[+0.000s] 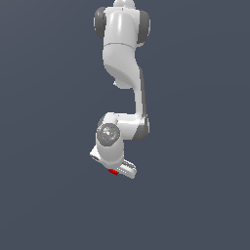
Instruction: Pick up the red cube and move it to a goal position.
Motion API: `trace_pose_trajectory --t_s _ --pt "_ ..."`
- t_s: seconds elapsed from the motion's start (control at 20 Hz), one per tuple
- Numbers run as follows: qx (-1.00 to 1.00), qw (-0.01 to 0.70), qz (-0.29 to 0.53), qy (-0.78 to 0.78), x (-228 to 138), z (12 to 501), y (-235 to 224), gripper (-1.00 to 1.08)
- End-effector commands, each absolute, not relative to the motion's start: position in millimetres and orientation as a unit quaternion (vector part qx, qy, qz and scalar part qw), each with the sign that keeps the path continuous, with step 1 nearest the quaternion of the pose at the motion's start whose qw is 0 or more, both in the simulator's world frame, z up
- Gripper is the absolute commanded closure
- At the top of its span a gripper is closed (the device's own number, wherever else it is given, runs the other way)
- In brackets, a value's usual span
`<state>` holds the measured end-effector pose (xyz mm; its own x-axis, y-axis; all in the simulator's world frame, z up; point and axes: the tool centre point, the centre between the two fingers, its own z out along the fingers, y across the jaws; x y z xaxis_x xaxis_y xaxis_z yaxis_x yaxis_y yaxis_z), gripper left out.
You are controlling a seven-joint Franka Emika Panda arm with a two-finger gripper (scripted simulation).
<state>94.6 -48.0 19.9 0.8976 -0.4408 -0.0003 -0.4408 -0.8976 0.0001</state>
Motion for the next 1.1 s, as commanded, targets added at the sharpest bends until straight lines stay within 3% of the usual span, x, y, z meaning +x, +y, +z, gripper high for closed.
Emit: trace_pose_trajectory --t_s 0.0,0.55,1.05 --pt "0.974 0.000 0.000 -0.226 95 20 -48 1.08" --pt "0.974 0.000 0.000 -0.226 92 55 -38 1.08" --pt "0.974 0.000 0.000 -0.227 85 152 -11 1.08"
